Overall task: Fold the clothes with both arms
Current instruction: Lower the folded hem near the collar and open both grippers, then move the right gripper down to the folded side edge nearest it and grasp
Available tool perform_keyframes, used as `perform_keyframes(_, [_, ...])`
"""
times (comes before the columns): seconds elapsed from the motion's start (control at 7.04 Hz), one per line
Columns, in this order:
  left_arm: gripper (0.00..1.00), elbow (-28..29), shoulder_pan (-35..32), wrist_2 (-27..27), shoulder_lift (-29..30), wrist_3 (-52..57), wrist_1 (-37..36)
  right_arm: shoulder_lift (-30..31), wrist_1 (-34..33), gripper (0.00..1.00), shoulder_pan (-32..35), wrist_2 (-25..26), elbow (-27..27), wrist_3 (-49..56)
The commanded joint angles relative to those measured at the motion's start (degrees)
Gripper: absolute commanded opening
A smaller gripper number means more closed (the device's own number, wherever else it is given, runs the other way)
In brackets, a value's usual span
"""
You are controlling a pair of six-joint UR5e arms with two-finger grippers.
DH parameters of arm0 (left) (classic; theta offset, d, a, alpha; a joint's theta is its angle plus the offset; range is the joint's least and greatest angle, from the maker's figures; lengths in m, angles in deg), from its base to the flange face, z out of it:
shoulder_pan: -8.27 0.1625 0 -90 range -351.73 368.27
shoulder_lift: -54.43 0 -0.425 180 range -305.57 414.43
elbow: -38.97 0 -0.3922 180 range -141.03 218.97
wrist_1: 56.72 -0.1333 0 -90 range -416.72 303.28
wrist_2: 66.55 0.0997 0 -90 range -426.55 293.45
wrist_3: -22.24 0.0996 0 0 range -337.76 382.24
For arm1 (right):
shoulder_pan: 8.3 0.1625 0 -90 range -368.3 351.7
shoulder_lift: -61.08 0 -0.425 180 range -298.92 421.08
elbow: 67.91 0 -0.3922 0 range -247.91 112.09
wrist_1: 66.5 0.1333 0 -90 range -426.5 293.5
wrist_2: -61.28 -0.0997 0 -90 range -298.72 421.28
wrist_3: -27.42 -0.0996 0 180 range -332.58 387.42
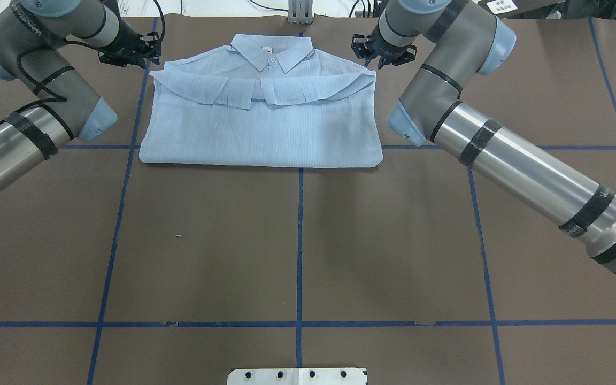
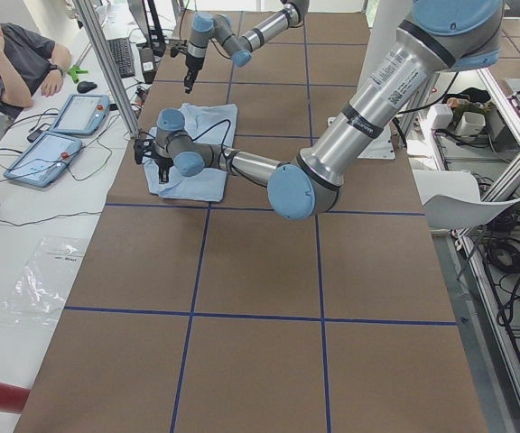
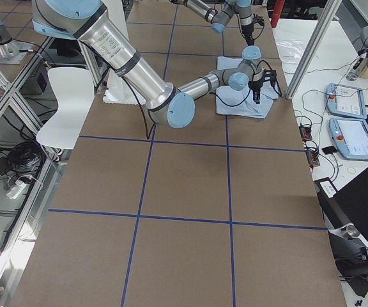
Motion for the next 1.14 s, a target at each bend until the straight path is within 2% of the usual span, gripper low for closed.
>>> perform_keyframes(0.0, [0.99, -0.3, -0.1, 0.0, -0.2, -0.1, -0.2, 1.3, 0.1, 1.0, 0.0, 0.0, 0.7, 3.6])
perform_keyframes(0.28, [0.99, -3.4, -0.3, -0.4, -0.8, -0.1, -0.9, 9.4, 0.3, 1.0, -4.0, 0.0, 11.2, 3.3])
perform_keyframes(0.57, [0.99, -8.5, -0.4, -0.5, -5.1, 0.0, -1.0, 14.5, -0.2, 1.0, -7.2, 0.2, 17.8, 2.3])
perform_keyframes(0.71, [0.99, -9.5, -0.4, -0.5, -6.0, -0.1, -1.0, 16.9, -0.3, 1.0, -7.7, 0.2, 20.5, 2.0])
perform_keyframes(0.99, [0.99, -10.2, -0.4, -0.5, -6.2, 0.0, -1.0, 17.9, -0.4, 1.0, -9.0, 0.2, 21.6, 2.0])
